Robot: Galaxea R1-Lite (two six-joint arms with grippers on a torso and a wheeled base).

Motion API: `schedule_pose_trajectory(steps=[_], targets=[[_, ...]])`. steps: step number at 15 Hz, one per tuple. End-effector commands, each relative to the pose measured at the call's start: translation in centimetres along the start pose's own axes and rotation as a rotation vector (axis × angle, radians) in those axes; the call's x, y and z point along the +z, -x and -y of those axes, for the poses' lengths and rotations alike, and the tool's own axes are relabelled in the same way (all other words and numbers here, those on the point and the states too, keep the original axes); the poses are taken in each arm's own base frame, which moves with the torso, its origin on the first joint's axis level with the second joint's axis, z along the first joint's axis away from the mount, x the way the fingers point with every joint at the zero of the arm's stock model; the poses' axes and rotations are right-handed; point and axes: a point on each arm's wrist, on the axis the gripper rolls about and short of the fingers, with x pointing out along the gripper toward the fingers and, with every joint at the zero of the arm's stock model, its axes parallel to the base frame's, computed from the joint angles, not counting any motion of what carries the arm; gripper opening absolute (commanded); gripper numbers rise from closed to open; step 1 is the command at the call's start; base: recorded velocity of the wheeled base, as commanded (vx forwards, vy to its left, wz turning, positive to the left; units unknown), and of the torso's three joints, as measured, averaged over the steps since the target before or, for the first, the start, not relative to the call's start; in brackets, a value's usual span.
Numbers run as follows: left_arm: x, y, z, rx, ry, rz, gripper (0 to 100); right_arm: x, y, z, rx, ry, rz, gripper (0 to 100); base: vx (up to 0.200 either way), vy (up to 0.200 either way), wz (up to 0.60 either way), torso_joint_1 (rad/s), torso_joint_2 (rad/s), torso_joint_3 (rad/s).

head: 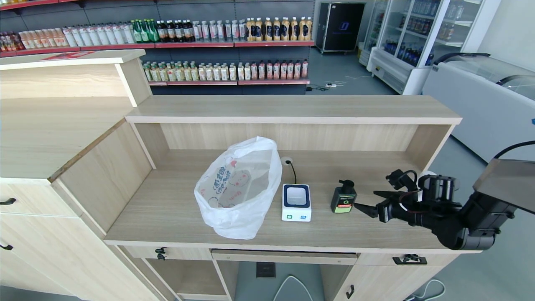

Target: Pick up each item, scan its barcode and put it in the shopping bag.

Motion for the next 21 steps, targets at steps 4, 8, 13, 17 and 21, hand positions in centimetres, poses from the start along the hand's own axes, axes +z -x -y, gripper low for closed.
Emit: schedule_pose_trajectory(steps=[4, 8, 13, 17, 21], targets=[[0.0, 0.0, 0.0, 0.001, 0.000, 0.001, 100, -1.0, -1.8, 0.3, 0.069, 0.019, 0.038, 100, 0.000, 0.000, 0.00, 0.000, 0.00, 0.000], [0.0, 0.0, 0.0, 0.001, 0.000, 0.001, 100, -1.8, -2.9, 0.0, 0.127, 0.038, 0.072, 100, 0.000, 0.000, 0.00, 0.000, 0.00, 0.000], [0.0, 0.0, 0.0, 0.001, 0.000, 0.001, 100, -2.3, -4.4, 0.5, 0.131, 0.053, 0.092, 100, 0.000, 0.000, 0.00, 0.000, 0.00, 0.000], [0.0, 0.0, 0.0, -0.001, 0.000, 0.001, 100, -2.2, -6.0, 0.6, 0.173, 0.077, 0.127, 100, 0.000, 0.000, 0.00, 0.000, 0.00, 0.000], [0.0, 0.0, 0.0, -0.001, 0.000, 0.001, 100, -2.8, -7.2, 0.1, 0.193, 0.083, 0.128, 100, 0.000, 0.000, 0.00, 0.000, 0.00, 0.000]])
